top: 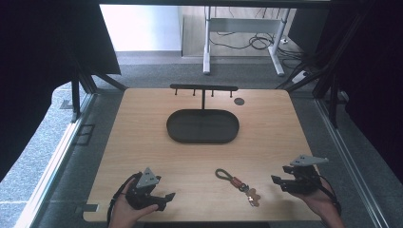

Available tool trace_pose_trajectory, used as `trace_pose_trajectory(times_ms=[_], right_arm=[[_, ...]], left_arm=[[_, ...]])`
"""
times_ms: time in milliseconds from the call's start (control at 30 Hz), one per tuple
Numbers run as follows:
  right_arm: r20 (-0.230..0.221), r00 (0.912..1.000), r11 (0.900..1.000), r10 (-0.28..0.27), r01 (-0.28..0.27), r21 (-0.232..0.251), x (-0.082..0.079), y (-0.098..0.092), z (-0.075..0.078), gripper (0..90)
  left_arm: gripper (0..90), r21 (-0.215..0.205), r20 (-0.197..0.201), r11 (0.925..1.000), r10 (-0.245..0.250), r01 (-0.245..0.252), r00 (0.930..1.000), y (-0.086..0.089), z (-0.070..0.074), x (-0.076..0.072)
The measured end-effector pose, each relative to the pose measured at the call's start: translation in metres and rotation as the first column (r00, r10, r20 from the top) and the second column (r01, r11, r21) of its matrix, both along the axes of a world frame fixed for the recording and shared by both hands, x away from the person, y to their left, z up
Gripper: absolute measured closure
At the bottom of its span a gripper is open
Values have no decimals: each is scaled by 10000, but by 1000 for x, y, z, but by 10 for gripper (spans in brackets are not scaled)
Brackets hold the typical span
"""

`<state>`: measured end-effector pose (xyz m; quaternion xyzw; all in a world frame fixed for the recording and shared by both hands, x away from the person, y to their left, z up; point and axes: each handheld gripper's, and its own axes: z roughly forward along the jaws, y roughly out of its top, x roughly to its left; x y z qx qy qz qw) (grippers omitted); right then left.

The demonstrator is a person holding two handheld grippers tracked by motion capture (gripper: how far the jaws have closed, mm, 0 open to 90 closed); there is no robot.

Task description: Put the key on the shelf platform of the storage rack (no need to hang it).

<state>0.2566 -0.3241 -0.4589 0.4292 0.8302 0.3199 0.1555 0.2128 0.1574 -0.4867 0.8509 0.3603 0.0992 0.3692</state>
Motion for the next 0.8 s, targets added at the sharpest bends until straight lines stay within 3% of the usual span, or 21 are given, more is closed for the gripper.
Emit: trace_pose_trajectory(times_ms=[200,800], right_arm=[[-242,9978,9972,611,-621,-415,0,16,4,411],[-832,9840,9842,1572,-1631,-688,14,49,9,430]], left_arm=[[238,-26,-83,9998,-196,196,9998,-1,1,-1],[238,-7,7,9998,-189,189,9998,0,3,-2]])
